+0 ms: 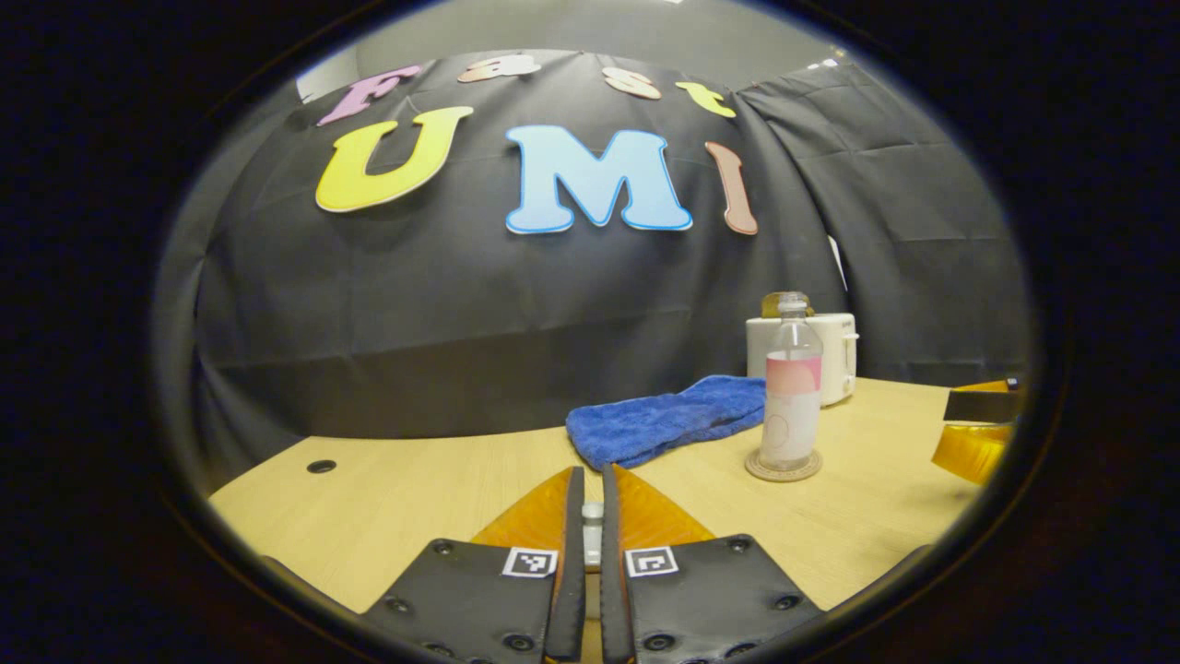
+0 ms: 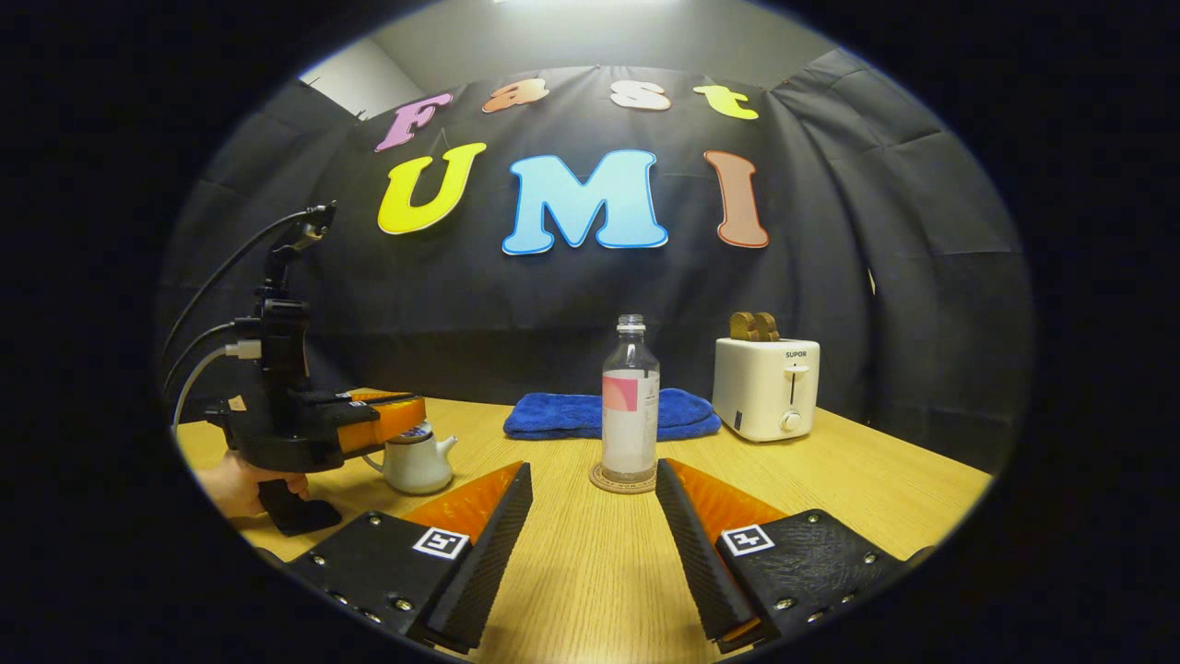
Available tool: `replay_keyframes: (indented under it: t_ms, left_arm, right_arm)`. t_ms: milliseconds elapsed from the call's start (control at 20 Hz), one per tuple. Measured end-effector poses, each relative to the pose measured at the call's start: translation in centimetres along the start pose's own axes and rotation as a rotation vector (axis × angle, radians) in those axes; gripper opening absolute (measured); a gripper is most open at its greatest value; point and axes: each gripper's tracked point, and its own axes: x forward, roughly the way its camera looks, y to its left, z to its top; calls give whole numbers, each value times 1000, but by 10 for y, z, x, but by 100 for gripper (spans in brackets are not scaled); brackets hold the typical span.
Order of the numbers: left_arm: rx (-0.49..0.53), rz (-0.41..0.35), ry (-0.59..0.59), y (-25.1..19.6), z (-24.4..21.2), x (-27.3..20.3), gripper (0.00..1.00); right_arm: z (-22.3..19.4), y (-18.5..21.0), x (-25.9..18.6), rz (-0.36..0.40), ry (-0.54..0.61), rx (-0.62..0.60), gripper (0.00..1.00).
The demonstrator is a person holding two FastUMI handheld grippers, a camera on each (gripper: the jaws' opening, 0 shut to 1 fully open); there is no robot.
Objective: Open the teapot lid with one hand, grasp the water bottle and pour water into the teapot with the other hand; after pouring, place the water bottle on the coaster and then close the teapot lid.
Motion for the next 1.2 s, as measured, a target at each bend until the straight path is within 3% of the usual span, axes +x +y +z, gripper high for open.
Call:
replay_keyframes:
  t_ms: [700,1200]
  left_arm:
    - [-67,42,-10,8,0,-6,21]
    - [-71,86,-57,-5,6,-57,22]
  right_arm:
    - [1,2,0,14,-1,-1,84]
    - [0,2,-8,-7,0,-2,84]
